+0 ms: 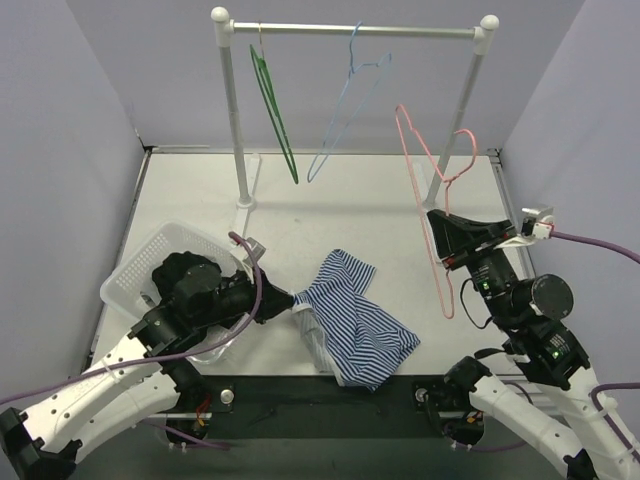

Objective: Remove the tank top from the hanger

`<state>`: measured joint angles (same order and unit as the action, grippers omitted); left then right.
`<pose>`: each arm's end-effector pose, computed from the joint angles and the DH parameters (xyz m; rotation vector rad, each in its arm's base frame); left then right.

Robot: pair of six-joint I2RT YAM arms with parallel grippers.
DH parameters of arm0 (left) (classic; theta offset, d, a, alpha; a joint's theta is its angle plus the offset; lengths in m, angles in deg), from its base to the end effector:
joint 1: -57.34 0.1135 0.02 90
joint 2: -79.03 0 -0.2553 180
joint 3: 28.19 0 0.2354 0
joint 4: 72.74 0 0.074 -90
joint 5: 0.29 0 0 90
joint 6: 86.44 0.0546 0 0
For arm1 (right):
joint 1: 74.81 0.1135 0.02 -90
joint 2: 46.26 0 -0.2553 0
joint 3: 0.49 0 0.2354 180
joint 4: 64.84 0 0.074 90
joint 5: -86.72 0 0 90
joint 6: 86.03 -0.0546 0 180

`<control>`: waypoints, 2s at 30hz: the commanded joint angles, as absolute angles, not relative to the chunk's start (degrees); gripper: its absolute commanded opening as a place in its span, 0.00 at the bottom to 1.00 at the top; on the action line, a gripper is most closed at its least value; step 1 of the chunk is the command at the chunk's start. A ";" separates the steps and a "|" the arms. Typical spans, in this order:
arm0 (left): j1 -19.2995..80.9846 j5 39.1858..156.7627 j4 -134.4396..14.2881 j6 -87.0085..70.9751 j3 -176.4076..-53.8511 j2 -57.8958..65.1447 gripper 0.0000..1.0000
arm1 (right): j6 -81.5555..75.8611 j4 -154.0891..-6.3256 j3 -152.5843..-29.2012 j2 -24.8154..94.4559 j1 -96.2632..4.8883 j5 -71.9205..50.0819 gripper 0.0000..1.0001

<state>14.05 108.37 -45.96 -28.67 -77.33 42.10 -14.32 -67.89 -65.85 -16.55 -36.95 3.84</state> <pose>0.1101 -0.1277 0.2851 0.4403 1.9425 -1.1923 0.0812 0.0545 0.4463 -0.0599 1.0382 0.8315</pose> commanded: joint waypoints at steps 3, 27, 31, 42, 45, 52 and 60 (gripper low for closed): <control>7.51 93.76 -43.04 -25.97 -83.91 42.03 0.00 | -13.53 -83.99 -71.67 -14.19 -36.85 7.51 0.00; 7.24 74.25 -24.31 -15.43 -114.66 37.02 0.00 | -12.20 -88.31 -71.33 -14.00 -36.93 9.99 0.00; 7.33 73.80 -26.41 -15.24 -113.82 37.02 0.00 | -12.73 -88.31 -70.63 -14.18 -36.93 9.47 0.00; 6.89 83.47 -31.87 -22.63 -97.28 27.54 0.00 | -12.99 -88.31 -69.05 -15.94 -37.02 8.76 0.00; 5.75 83.56 -33.01 -23.15 -95.43 22.71 0.00 | -13.00 -88.31 -68.87 -16.46 -37.02 8.85 0.00; 0.92 81.45 -32.91 -22.98 -94.47 13.38 0.00 | -12.12 -88.49 -68.61 -18.40 -36.93 9.99 0.00; -6.11 83.56 -35.12 -24.74 -91.74 2.94 0.24 | -11.42 -89.02 -68.87 -19.28 -36.93 10.78 0.00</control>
